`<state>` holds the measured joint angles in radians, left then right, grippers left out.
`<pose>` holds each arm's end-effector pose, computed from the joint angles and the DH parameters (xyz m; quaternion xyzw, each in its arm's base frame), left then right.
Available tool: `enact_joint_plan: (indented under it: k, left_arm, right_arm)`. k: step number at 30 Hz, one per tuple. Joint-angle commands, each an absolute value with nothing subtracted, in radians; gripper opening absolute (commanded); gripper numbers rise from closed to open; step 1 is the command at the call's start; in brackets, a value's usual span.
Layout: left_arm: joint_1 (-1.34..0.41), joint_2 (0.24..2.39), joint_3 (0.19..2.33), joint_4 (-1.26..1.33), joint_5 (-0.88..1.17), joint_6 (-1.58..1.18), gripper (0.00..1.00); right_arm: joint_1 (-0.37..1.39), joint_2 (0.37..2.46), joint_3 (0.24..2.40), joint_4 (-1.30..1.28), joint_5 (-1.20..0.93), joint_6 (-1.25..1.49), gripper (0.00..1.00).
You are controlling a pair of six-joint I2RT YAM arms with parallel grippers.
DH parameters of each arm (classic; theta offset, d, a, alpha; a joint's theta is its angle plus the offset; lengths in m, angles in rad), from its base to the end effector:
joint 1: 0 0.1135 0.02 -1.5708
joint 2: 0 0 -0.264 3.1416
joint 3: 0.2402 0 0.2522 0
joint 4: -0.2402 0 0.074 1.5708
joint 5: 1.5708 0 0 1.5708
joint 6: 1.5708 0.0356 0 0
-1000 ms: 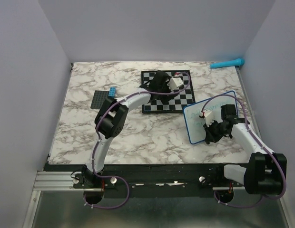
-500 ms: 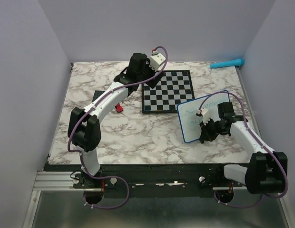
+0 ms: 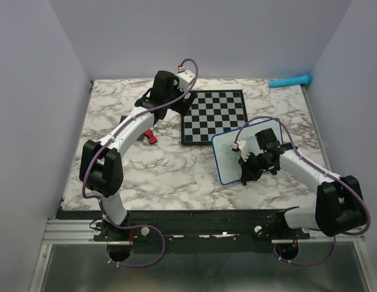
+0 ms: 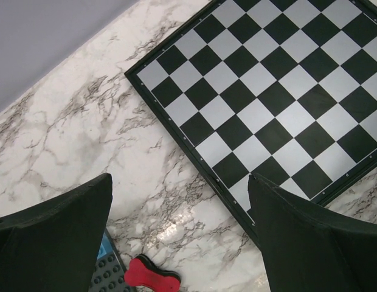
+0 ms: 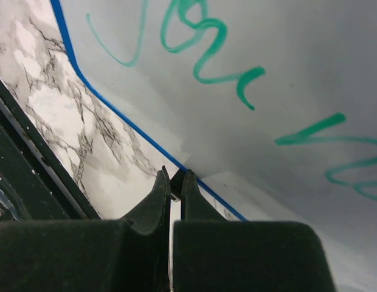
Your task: Erase the whiteboard
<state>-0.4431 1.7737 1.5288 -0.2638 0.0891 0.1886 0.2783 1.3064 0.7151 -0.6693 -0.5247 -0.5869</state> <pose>0.3790 -0.1834 0.3176 0.2890 0.8118 -0.1023 0.4970 0.2065 0.0775 0.1818 -0.4364 0.8495 0.2303 0.1868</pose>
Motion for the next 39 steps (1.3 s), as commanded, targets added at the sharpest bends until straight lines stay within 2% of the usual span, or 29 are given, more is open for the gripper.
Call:
enact_joint_plan:
  k: [1,12,19,33,39]
  left_arm:
    - [-0.396,1.692,1.513,-0.271,0.087,0.127,0.99]
    - [-0.305,1.582,1.417,-0.311,0.126,0.110,0.99]
    - [-0.218,1.563,1.413,-0.414,0.208,0.121,0.99]
    - [-0.103,1.470,1.316,-0.472,0.253,0.140,0.99]
    - [-0.080,1.442,1.287,-0.515,0.268,0.178,0.99]
  right_arm:
    - [0.360,1.365,0.770,-0.612,-0.566,-0.542,0.01]
    - [0.554,1.402,0.807,-0.600,-0.589,-0.492,0.01]
    - [0.701,1.519,0.894,-0.603,-0.591,-0.547,0.01]
    - [0.784,1.692,1.094,-0.643,-0.516,-0.868,0.01]
    - [0.784,1.707,1.069,-0.650,-0.503,-0.888,0.01]
